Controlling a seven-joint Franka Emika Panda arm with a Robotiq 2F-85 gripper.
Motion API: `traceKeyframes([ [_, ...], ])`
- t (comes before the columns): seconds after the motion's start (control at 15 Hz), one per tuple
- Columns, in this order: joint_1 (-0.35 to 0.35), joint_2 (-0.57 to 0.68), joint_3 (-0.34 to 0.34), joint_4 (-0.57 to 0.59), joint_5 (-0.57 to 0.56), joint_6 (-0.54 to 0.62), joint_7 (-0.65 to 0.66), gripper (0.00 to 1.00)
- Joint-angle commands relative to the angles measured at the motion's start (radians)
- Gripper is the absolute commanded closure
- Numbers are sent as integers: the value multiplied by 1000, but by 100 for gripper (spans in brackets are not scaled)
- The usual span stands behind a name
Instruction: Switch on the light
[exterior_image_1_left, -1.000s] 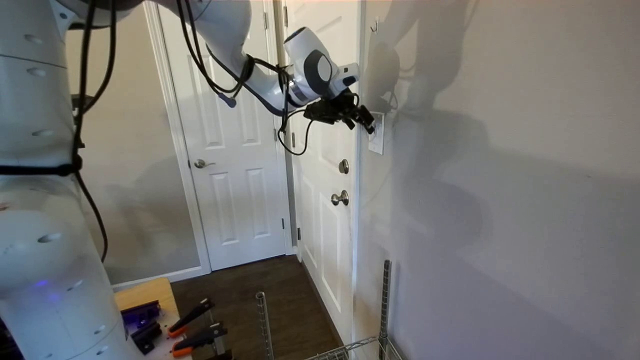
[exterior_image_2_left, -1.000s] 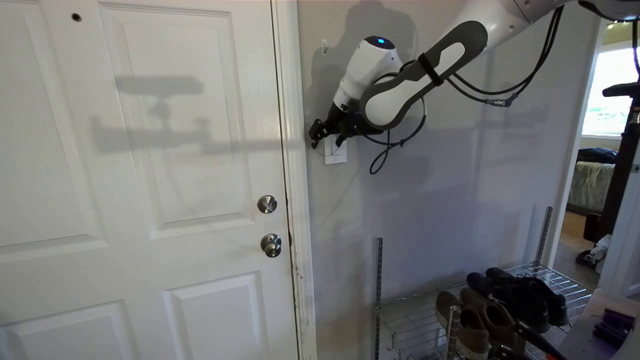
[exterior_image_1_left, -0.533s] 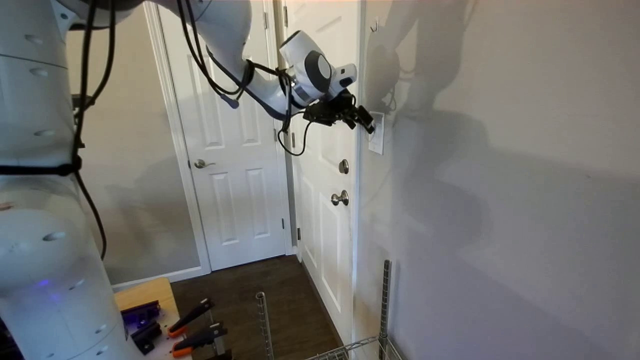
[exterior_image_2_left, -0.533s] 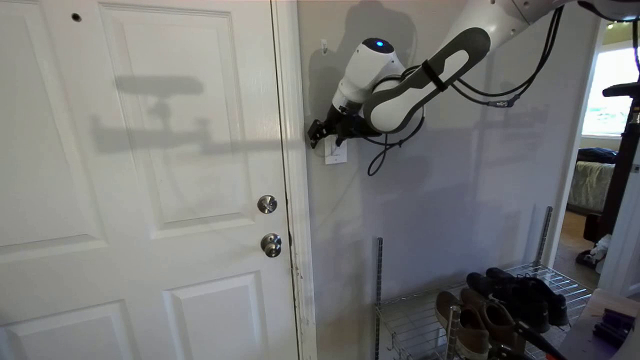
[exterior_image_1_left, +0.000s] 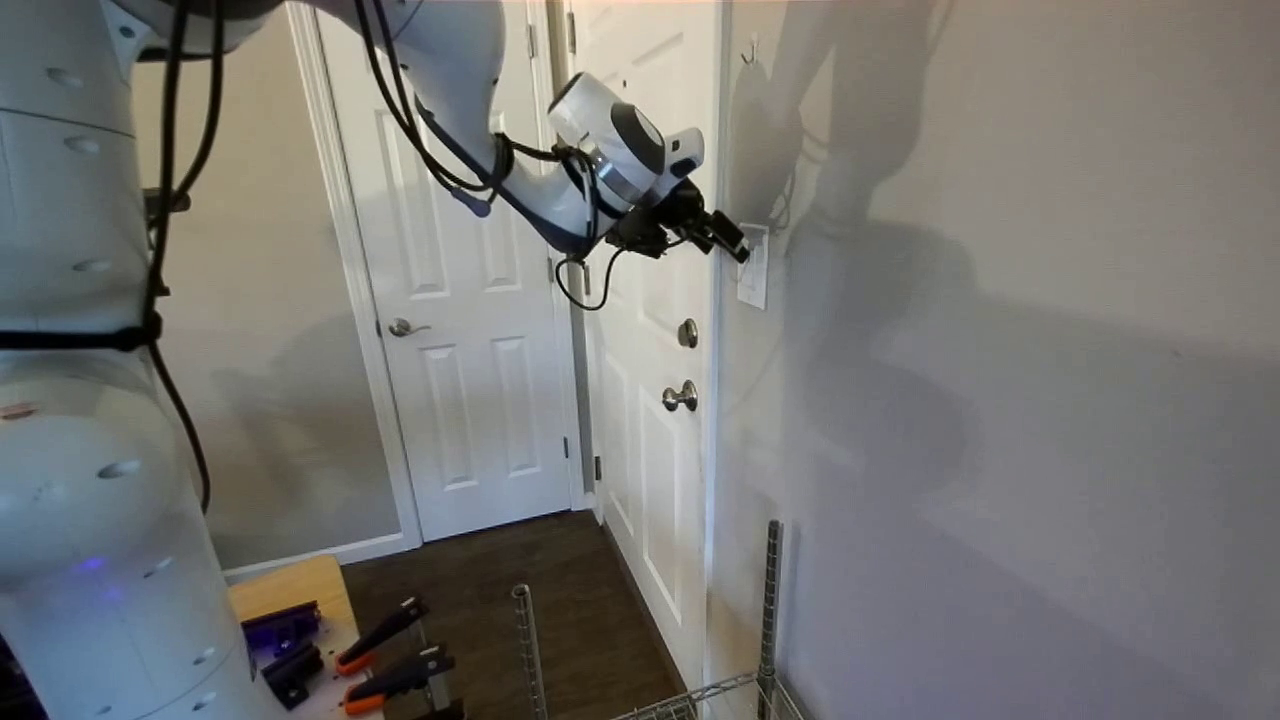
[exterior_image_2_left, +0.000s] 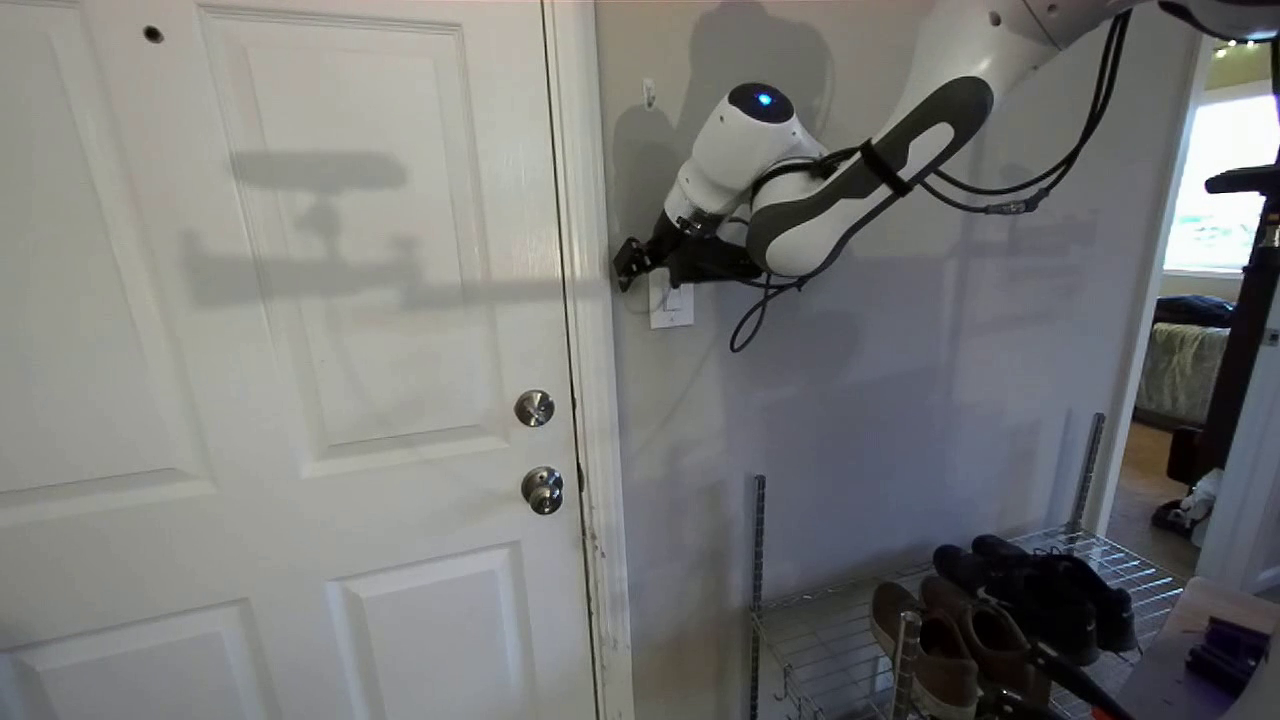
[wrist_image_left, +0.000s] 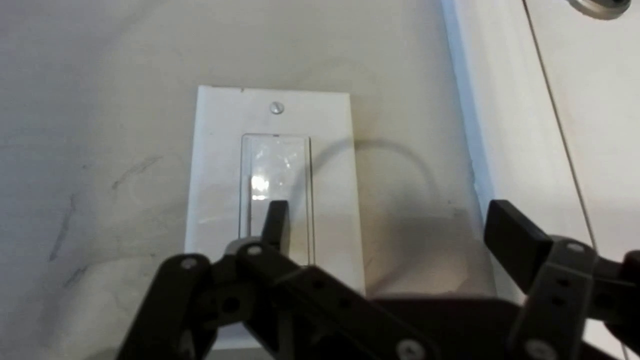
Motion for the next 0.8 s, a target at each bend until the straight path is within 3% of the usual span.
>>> traceKeyframes([
  [0.0, 10, -7, -31, 19, -100, 37, 90, 0],
  [0.13, 5, -21, -17, -6, -73, 16, 82, 0],
  [0.27, -17, -75, 32, -103, 99, -27, -32, 0],
  [0.53, -10, -217, 66, -272, 346, -85, -146, 0],
  [0.73, -9, -296, 105, -342, 573, -150, -292, 0],
])
